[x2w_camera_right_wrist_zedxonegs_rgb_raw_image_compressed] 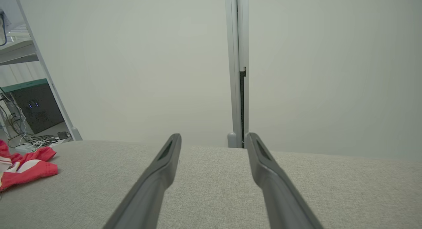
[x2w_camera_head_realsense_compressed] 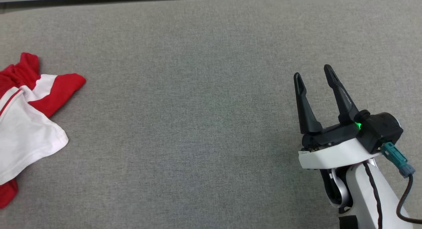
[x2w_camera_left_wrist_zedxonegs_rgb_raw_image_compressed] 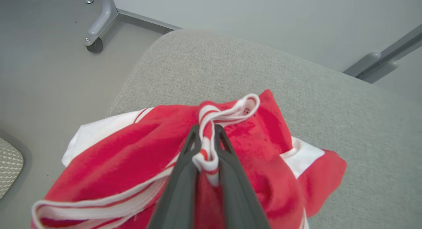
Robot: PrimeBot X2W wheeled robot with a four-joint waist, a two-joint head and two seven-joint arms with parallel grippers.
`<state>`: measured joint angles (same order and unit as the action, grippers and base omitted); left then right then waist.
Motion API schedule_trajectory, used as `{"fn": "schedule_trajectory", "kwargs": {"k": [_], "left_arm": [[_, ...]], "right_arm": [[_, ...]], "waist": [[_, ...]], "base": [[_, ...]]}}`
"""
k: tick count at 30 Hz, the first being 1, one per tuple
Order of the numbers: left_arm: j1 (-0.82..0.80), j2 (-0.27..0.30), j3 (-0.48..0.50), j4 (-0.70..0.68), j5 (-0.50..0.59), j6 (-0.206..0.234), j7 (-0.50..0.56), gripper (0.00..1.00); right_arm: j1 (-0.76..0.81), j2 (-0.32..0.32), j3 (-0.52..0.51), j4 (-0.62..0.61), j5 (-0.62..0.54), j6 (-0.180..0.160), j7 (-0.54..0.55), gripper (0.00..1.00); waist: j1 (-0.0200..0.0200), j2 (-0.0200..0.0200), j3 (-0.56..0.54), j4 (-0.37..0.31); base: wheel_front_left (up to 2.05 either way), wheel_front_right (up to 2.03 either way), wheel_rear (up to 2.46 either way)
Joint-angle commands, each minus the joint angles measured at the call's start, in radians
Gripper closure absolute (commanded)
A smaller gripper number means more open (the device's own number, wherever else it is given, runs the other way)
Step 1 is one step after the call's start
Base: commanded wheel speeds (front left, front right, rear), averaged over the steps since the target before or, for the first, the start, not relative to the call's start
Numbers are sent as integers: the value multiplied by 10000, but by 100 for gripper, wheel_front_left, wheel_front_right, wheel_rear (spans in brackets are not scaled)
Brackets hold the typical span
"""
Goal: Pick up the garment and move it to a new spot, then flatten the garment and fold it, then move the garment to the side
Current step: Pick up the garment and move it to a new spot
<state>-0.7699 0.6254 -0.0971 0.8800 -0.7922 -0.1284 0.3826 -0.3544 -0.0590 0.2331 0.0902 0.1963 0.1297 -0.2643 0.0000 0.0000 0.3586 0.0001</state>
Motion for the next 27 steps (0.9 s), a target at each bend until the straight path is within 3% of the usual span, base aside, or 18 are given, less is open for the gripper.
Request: {"fn": "schedule_trajectory", "kwargs": {"k": [1,15,19,26,27], "left_arm": [[-95,130,-69,-80,-26,-32,-143,100],[-653,989,-1993,-2583,463,-23,-1105,100],[-767,911,-2310,-3859,712,152,-863,100],[-347,298,-2581,-6415,456,684,-316,100],[-263,-4,-2646,-7270,285,877,-172,100]], "right_arm": [[122,-15,3,57,54,19,-5,0],[764,49,190,417,418,20,-4,0],[1027,59,117,448,538,19,-5,0],[1301,61,89,500,757,19,-3,0],[1344,58,79,489,807,20,-3,0]], "waist": [[0,0,-212,57],[0,0,-2238,40],[0,0,-2801,-149],[0,0,-3315,-589],[0,0,-3387,-799]], "base": [[0,0,0],[0,0,0],[0,0,0],[0,0,0],[0,0,0]]}}
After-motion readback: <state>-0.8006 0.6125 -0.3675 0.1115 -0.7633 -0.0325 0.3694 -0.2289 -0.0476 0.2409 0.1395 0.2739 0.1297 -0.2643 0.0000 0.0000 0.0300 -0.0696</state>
